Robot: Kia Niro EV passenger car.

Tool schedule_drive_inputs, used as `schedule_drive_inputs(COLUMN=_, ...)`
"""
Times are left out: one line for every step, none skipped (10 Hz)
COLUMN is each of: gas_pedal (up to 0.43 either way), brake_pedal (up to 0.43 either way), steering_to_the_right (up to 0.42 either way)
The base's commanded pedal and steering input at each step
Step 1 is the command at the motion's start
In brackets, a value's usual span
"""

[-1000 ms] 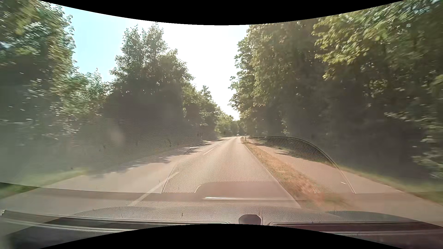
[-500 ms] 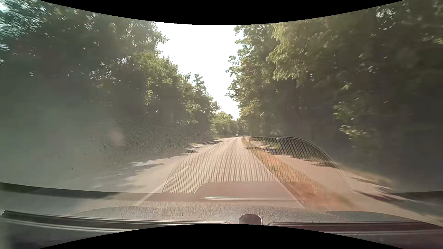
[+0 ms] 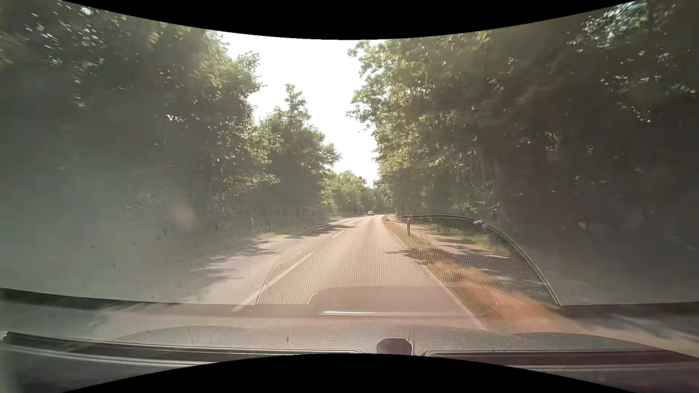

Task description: Follow the waypoints while adhering to traffic rules and regulations

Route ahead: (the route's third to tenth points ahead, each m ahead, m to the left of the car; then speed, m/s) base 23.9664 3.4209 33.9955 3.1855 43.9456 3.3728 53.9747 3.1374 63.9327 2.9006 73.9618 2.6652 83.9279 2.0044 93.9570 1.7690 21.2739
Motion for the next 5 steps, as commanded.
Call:
schedule_drive_inputs(gas_pedal=0.098, brake_pedal=0.006, steering_to_the_right=0.002)
schedule_drive_inputs(gas_pedal=0.098, brake_pedal=0.006, steering_to_the_right=0.003)
schedule_drive_inputs(gas_pedal=0.098, brake_pedal=0.006, steering_to_the_right=0.003)
schedule_drive_inputs(gas_pedal=0.098, brake_pedal=0.006, steering_to_the_right=0.003)
schedule_drive_inputs(gas_pedal=0.087, brake_pedal=0.006, steering_to_the_right=0.003)
